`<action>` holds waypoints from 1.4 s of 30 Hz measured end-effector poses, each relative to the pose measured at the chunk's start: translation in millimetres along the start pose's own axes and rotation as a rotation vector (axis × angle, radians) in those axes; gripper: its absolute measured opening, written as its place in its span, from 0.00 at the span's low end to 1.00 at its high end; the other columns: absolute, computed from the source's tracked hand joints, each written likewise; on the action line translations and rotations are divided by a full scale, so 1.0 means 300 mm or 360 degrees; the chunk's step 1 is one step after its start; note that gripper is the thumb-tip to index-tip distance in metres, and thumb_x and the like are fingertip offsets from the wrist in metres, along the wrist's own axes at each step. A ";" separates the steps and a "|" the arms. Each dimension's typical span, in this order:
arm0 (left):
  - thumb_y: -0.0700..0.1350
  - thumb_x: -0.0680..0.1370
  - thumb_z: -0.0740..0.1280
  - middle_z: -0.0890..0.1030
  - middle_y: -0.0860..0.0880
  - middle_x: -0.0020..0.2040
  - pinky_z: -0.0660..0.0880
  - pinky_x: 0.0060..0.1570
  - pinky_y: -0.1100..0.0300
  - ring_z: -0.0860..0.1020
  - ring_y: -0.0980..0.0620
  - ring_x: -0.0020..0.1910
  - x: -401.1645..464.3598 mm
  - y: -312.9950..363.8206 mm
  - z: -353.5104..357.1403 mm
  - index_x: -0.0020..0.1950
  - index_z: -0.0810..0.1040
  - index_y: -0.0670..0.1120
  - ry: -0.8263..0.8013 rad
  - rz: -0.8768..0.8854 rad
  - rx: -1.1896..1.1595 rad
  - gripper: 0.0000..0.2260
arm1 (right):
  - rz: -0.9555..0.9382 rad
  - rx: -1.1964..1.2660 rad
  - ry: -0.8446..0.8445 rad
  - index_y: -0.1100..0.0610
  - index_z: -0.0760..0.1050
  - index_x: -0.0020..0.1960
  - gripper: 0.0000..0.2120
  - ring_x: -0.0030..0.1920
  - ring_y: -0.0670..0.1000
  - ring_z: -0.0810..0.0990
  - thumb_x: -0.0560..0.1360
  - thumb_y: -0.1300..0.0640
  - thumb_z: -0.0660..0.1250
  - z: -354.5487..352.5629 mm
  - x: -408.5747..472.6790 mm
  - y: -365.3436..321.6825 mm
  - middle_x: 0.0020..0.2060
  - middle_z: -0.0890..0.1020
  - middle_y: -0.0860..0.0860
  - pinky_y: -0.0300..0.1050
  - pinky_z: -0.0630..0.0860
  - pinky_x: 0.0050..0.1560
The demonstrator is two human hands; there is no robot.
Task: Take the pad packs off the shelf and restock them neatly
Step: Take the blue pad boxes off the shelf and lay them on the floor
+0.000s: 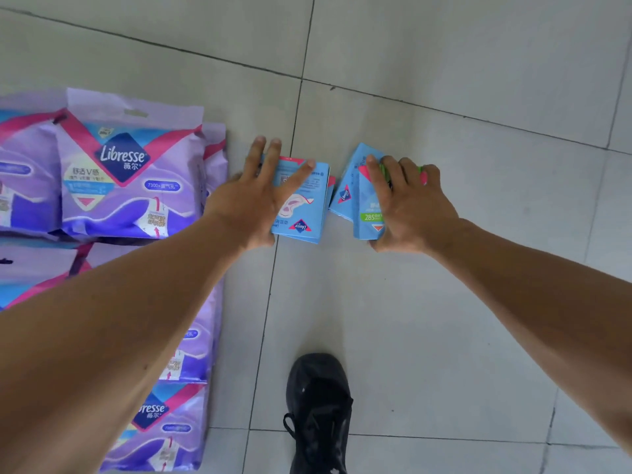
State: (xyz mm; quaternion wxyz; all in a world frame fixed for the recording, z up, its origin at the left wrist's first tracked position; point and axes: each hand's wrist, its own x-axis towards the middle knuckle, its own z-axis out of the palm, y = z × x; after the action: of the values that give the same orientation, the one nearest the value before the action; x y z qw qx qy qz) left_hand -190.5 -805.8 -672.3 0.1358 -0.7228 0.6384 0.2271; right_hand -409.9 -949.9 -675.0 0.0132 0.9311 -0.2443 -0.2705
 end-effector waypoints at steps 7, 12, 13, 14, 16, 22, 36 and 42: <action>0.59 0.64 0.76 0.36 0.40 0.78 0.54 0.72 0.37 0.36 0.33 0.75 -0.041 -0.001 0.009 0.78 0.37 0.57 0.0093 -0.0022 -0.0350 0.57 | 0.0242 0.0801 -0.0027 0.50 0.39 0.79 0.61 0.78 0.55 0.44 0.58 0.20 0.58 -0.086 -0.014 0.009 0.79 0.44 0.53 0.62 0.49 0.74; 0.64 0.66 0.72 0.49 0.42 0.79 0.50 0.76 0.47 0.47 0.42 0.78 -0.062 0.084 0.043 0.79 0.45 0.48 0.0498 -0.0617 -0.1439 0.53 | 0.1412 0.2131 0.0176 0.53 0.42 0.79 0.54 0.74 0.57 0.61 0.68 0.37 0.72 -0.051 -0.007 -0.050 0.76 0.57 0.56 0.48 0.64 0.66; 0.64 0.66 0.72 0.56 0.42 0.77 0.55 0.75 0.48 0.54 0.44 0.77 -0.050 0.099 0.058 0.79 0.46 0.46 0.0488 -0.0801 -0.1671 0.53 | 0.1499 0.2288 0.0103 0.55 0.43 0.79 0.55 0.70 0.55 0.68 0.68 0.37 0.74 -0.036 0.011 -0.064 0.73 0.63 0.55 0.45 0.67 0.60; 0.65 0.65 0.72 0.63 0.43 0.74 0.62 0.72 0.48 0.62 0.46 0.74 -0.039 0.114 0.070 0.79 0.46 0.46 0.0476 -0.0941 -0.1847 0.54 | 0.1509 0.2399 0.0066 0.56 0.47 0.78 0.55 0.65 0.53 0.73 0.65 0.37 0.75 -0.019 0.030 -0.075 0.69 0.70 0.53 0.43 0.71 0.57; 0.66 0.62 0.72 0.73 0.47 0.68 0.71 0.65 0.50 0.73 0.50 0.66 -0.024 0.127 0.095 0.78 0.47 0.46 0.0494 -0.1078 -0.2017 0.55 | 0.1455 0.2432 0.0064 0.56 0.65 0.71 0.52 0.56 0.50 0.81 0.55 0.31 0.77 0.016 0.057 -0.076 0.58 0.80 0.49 0.43 0.77 0.49; 0.55 0.69 0.76 0.63 0.53 0.76 0.66 0.60 0.66 0.69 0.56 0.70 -0.031 0.081 0.091 0.79 0.44 0.53 0.0497 -0.0898 -0.1746 0.50 | 0.1295 0.2288 -0.0069 0.51 0.79 0.55 0.40 0.45 0.49 0.85 0.50 0.30 0.79 0.074 0.009 0.008 0.45 0.85 0.46 0.52 0.82 0.48; 0.56 0.73 0.72 0.61 0.49 0.76 0.67 0.68 0.54 0.63 0.51 0.73 -0.043 0.050 0.046 0.79 0.42 0.54 0.0276 -0.0788 -0.1628 0.47 | 0.1250 0.2395 0.0052 0.53 0.73 0.58 0.34 0.51 0.49 0.82 0.60 0.37 0.78 0.038 0.003 -0.105 0.52 0.82 0.47 0.52 0.79 0.56; 0.54 0.73 0.72 0.61 0.47 0.76 0.68 0.66 0.53 0.64 0.49 0.72 -0.075 0.085 0.058 0.79 0.44 0.52 0.0349 -0.0882 -0.1660 0.46 | 0.1096 0.2283 -0.0071 0.52 0.73 0.58 0.27 0.51 0.47 0.82 0.65 0.42 0.78 0.039 0.017 -0.057 0.50 0.82 0.45 0.46 0.78 0.54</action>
State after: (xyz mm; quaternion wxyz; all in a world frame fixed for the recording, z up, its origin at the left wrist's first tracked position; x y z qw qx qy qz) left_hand -220.1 -781.9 -673.6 -0.2494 -0.8527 0.2408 0.3907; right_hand -404.3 -936.0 -690.2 -0.5115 0.5792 -0.6331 -0.0464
